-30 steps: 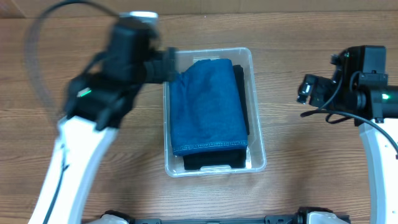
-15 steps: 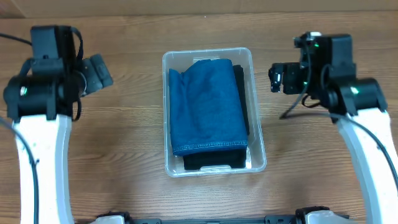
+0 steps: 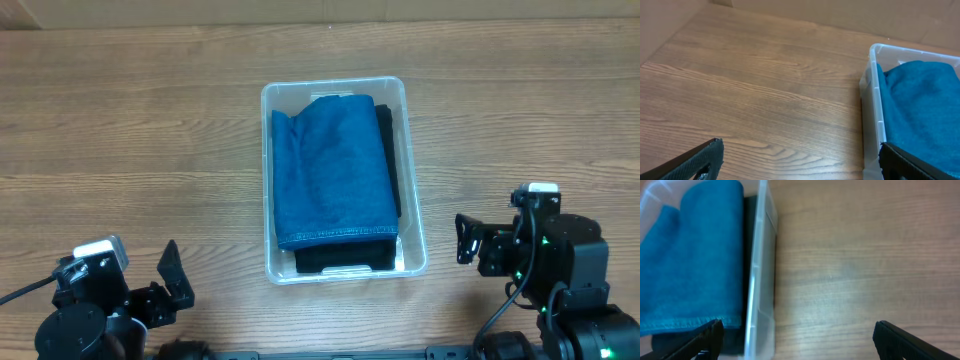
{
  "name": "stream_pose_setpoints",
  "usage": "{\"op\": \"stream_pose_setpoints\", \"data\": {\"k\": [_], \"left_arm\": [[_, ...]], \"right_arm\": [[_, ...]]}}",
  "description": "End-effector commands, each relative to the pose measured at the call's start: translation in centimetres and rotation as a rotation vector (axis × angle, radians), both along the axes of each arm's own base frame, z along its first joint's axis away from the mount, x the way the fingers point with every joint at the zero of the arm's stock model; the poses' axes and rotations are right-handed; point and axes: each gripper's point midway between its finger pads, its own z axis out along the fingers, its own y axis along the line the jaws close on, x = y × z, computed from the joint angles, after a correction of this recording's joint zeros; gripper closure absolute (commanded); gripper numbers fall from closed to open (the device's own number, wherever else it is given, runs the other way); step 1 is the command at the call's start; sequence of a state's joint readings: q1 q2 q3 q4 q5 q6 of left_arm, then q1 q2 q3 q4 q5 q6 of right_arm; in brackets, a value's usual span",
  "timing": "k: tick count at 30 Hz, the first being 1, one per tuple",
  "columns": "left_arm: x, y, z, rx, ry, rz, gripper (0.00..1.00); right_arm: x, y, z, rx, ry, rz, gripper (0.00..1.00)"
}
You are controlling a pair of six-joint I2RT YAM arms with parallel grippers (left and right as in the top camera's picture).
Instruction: Pack container
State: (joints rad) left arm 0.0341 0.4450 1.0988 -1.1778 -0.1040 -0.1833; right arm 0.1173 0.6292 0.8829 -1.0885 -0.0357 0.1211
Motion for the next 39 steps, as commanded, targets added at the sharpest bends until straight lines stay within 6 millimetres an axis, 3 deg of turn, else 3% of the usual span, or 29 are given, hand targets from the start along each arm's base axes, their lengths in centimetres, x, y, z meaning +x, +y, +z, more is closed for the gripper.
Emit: {"op": "stream_pose_setpoints", "data": {"k": [1,11,23,28,34,37,39], "left_arm": [[-0.1,-0.5,-0.3,-0.027,0.001,-0.017,0.0],[-1.8,-0.5,-2.9,-0.032,0.13,-0.016,0.0],[-1.9,-0.5,-2.9,-0.032,0.133,-0.016,0.0],[-1.9,-0.5,-2.9,-0.032,0.133,-0.016,0.0],[-1.9,-0.5,-2.9,-0.032,0.133,-0.016,0.0],[-1.9,-0.5,-2.9,-0.032,0.133,-0.016,0.0],[-1.9,-0.5,-2.9,-0.032,0.133,-0.016,0.0]], "right_arm": [[-0.5,-0.3,-0.7,-0.003,0.035,-0.017,0.0],[-0.5,-0.3,-0.7,-0.003,0.034,-0.016,0.0],[-0.6,-0.3,-0.5,-0.001,0.021,-0.016,0.0],[-1.9,-0.4,1.5,0.013,-0.095,-0.016,0.0],[-5.0,-0.9,4.0,0.03,-0.284,-0.023,0.0],[-5.4,-0.7,2.8,0.047,-0.356,-0.01,0.0],[-3.9,0.0,1.7,0.068,-0.446,0.02,0.0]]}}
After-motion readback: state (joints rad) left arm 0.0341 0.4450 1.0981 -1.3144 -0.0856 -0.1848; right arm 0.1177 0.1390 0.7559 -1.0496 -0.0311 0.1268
